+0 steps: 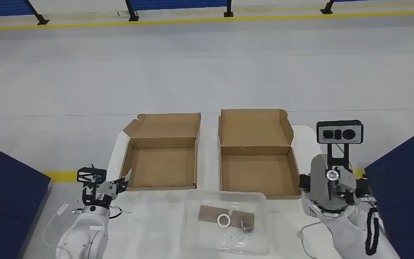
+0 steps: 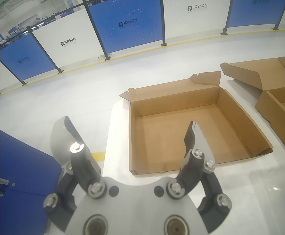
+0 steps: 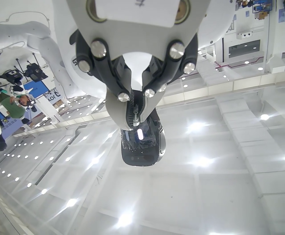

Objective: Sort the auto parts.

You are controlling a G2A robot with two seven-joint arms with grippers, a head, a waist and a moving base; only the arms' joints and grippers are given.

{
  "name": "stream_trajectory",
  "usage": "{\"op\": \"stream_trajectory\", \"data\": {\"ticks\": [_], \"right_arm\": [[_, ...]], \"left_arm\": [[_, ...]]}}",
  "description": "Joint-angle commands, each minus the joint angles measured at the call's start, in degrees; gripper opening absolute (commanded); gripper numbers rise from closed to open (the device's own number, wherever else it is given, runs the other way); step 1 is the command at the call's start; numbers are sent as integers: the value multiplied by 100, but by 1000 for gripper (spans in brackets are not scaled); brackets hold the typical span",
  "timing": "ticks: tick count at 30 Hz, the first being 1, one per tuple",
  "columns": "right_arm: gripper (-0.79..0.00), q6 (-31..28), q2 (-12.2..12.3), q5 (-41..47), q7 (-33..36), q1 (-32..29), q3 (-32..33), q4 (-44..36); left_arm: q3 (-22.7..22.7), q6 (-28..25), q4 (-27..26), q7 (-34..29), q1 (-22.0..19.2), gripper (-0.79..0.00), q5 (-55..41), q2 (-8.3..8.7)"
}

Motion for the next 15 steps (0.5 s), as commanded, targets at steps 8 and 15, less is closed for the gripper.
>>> {"op": "stream_trajectory", "data": {"ticks": [8,15], "right_arm": [[-785,7,-5,17,11,-1,5,2],[-785,658,77,-1338,-203,-184,1002,180]], "left_arm": [[0,0,0,0,0,0,0,0],[0,0,0,0,0,0,0,0]]}}
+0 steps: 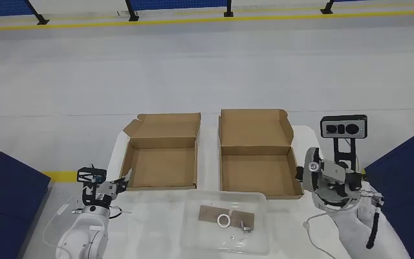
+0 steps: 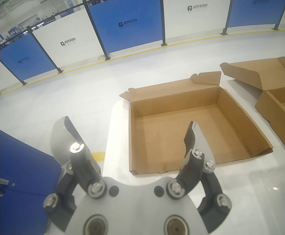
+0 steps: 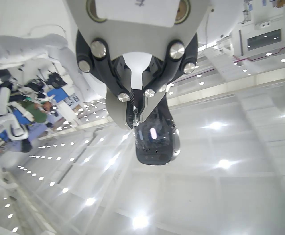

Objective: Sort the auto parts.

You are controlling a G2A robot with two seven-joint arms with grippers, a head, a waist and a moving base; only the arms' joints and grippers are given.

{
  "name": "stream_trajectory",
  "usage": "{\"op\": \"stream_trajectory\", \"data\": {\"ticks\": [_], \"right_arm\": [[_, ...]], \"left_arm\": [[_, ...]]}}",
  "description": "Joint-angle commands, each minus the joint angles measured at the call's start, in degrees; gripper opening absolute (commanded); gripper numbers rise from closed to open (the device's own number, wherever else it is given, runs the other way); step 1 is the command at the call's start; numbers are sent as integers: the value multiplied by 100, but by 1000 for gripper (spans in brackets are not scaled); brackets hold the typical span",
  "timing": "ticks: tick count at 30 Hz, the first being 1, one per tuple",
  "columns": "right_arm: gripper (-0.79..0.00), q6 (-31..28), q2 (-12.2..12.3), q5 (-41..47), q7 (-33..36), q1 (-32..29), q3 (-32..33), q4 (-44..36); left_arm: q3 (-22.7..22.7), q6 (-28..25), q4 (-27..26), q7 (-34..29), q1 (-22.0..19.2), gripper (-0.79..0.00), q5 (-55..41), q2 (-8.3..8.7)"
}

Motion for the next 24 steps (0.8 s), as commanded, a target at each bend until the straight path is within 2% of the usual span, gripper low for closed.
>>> {"op": "stream_trajectory", "data": {"ticks": [1,8,12,21,24], "right_arm": [[-785,230,35,-375,81,-100,389,62],[-785,863,147,-1436,586,-697,1730,184],[-785,924,196,-2258,1080,-1068,2375,177],[-785,937,198,-2323,1062,-1064,2385,164],[-785,1365,256,-3942,938,-1052,2666,-137]], "left_arm": [[0,0,0,0,0,0,0,0],[0,0,0,0,0,0,0,0],[0,0,0,0,0,0,0,0],[0,0,0,0,0,0,0,0],[0,0,0,0,0,0,0,0]]}}
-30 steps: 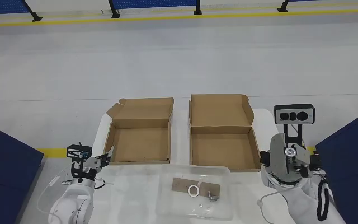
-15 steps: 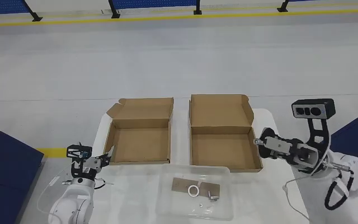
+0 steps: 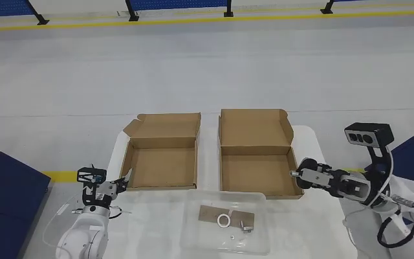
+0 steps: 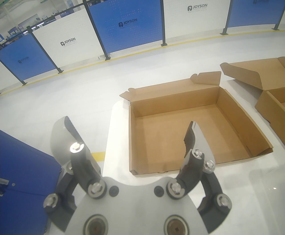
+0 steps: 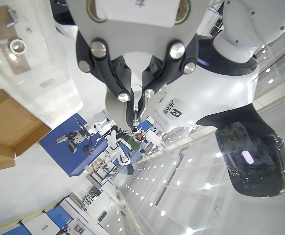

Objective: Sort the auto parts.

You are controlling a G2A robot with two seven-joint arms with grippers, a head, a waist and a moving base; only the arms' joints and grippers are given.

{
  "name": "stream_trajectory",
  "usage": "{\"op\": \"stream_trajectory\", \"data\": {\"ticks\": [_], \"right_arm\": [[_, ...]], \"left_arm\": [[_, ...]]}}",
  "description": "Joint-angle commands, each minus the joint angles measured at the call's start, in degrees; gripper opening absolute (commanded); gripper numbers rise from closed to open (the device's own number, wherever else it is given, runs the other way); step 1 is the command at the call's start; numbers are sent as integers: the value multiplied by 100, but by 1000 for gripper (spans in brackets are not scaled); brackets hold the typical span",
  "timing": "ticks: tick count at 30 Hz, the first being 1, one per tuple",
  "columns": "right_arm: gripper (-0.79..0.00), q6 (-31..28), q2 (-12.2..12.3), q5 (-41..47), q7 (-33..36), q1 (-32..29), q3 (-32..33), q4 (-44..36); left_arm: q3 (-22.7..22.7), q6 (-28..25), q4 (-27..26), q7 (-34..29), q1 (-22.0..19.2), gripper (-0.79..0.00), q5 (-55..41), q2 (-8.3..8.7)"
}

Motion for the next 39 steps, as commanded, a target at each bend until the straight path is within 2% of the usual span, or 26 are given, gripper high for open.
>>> {"op": "stream_trajectory", "data": {"ticks": [1,7,14,18,31,35,39], "right_arm": [[-785,420,34,-1647,-101,-31,152,-245],[-785,1239,137,-3619,79,51,162,-573],[-785,1909,223,-5089,322,411,-566,-461],[-785,2139,243,-5535,413,758,-1097,-337],[-785,2171,239,-5676,284,775,-1274,-267],[-785,2506,249,-6303,340,1163,-1694,-80],[-785,2822,216,-7026,373,1798,-2421,223]], "left_arm": [[0,0,0,0,0,0,0,0],[0,0,0,0,0,0,0,0],[0,0,0,0,0,0,0,0],[0,0,0,0,0,0,0,0],[0,0,0,0,0,0,0,0],[0,0,0,0,0,0,0,0],[0,0,0,0,0,0,0,0]]}}
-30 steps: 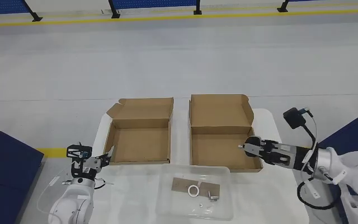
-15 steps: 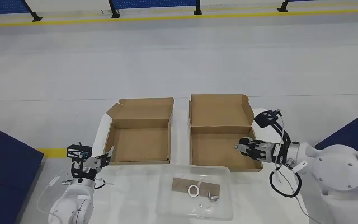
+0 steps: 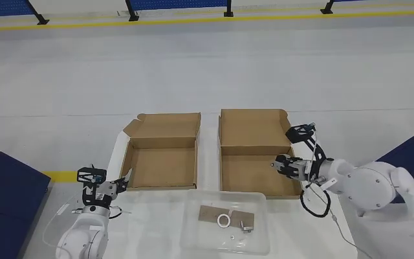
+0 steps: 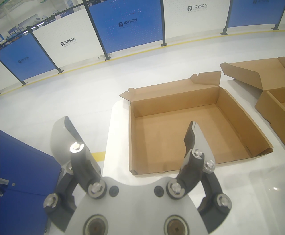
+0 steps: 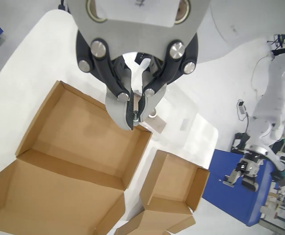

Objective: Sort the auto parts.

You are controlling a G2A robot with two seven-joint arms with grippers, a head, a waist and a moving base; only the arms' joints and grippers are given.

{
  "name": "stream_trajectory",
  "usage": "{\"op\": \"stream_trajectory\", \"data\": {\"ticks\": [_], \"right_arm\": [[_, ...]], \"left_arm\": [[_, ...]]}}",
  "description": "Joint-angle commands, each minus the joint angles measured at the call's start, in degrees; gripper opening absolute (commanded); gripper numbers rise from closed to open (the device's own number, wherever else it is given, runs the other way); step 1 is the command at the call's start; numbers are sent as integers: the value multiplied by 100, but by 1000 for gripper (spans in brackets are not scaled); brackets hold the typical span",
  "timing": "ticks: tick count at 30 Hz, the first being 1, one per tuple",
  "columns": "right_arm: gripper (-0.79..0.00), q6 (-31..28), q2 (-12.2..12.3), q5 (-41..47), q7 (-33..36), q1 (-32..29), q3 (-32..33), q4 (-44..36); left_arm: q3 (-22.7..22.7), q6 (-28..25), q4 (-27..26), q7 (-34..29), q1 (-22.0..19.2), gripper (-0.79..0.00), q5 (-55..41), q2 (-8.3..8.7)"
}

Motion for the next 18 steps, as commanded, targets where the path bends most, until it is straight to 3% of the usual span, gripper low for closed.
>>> {"op": "stream_trajectory", "data": {"ticks": [1,12,18], "right_arm": [[-785,106,-31,-298,35,381,-424,212],[-785,349,-537,-1159,166,2562,-2909,2293],[-785,438,-905,-1049,264,3243,-3839,3298]], "left_arm": [[0,0,0,0,0,0,0,0],[0,0,0,0,0,0,0,0],[0,0,0,0,0,0,0,0]]}}
